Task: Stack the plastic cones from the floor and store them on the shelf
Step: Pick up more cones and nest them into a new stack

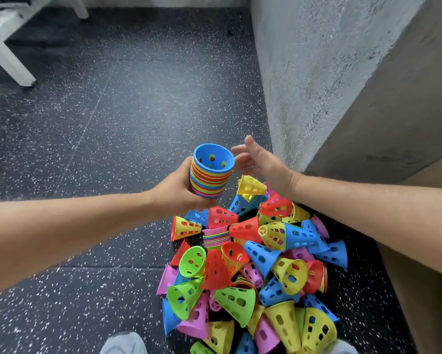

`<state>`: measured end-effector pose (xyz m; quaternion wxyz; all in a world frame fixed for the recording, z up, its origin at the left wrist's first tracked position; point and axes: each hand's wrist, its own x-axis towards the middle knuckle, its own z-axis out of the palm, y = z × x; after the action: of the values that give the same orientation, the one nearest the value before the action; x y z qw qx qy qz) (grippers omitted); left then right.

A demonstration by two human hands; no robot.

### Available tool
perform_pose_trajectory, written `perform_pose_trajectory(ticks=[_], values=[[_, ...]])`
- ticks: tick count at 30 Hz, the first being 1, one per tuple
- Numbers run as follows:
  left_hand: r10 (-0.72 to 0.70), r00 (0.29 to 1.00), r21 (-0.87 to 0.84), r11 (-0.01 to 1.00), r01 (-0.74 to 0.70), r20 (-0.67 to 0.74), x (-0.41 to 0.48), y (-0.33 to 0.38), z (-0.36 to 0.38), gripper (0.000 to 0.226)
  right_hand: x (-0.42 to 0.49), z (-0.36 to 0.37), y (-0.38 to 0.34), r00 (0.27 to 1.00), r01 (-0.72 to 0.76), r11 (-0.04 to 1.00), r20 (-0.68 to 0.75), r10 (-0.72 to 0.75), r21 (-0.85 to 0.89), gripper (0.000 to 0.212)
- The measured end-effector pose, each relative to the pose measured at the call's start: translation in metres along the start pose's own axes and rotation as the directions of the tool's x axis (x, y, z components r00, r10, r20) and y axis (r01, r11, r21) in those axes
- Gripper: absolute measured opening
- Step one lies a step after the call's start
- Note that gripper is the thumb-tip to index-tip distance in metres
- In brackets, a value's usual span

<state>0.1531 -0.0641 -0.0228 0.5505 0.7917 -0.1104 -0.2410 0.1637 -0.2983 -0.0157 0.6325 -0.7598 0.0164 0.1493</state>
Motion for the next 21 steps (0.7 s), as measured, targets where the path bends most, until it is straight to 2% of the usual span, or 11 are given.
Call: perform_pose_trajectory(ticks=[1,3,5,7,9,11,14,17,18,21], values=[[-0.017,1.000,0.018,1.000,0.017,0.006,0.000,-0.003,-0.003,0.087,0.006,-0.004,0.007,0.999,-0.005,0.999,-0.051,0.003,-0.039,0.067],[-0.063,0.997,0.035,0.998,0.061,0.035,-0.001,-0.011,-0.008,0.092,0.015,-0.009,0.021,0.992,-0.027,0.944,-0.123,-0.015,-0.328,0.046],[-0.092,0.994,0.055,0.995,0.089,0.065,-0.001,-0.017,-0.009,0.094,0.024,-0.012,0.036,0.993,-0.037,0.744,-0.106,-0.046,-0.667,0.028],[-0.109,0.990,0.064,0.993,0.104,0.084,-0.001,-0.023,-0.008,0.094,0.028,-0.011,0.047,1.000,0.010,0.513,0.000,-0.020,-0.858,0.039],[-0.129,0.986,0.075,0.990,0.121,0.108,-0.002,-0.024,-0.007,0.093,0.030,-0.010,0.053,0.994,0.085,0.292,0.102,0.045,-0.953,0.055],[-0.147,0.981,0.086,0.987,0.137,0.129,-0.003,-0.023,-0.006,0.090,0.033,-0.010,0.059,0.980,0.162,0.157,0.177,0.090,-0.974,0.060],[-0.155,0.976,0.081,0.986,0.144,0.155,-0.001,-0.025,-0.003,0.082,0.036,-0.010,0.066,0.968,0.210,0.141,0.226,0.106,-0.967,0.047],[-0.176,0.970,0.070,0.984,0.166,0.171,0.002,-0.033,-0.007,0.084,0.038,-0.011,0.066,0.976,0.218,0.184,0.219,-0.015,-0.959,0.015],[-0.185,0.969,0.070,0.982,0.176,0.167,0.002,-0.035,-0.009,0.086,0.038,-0.013,0.063,0.981,0.194,0.248,0.187,-0.053,-0.949,0.011],[-0.197,0.968,0.085,0.979,0.186,0.156,0.004,-0.042,-0.012,0.081,0.035,-0.018,0.050,0.974,0.168,0.518,0.063,-0.216,-0.839,0.020]])
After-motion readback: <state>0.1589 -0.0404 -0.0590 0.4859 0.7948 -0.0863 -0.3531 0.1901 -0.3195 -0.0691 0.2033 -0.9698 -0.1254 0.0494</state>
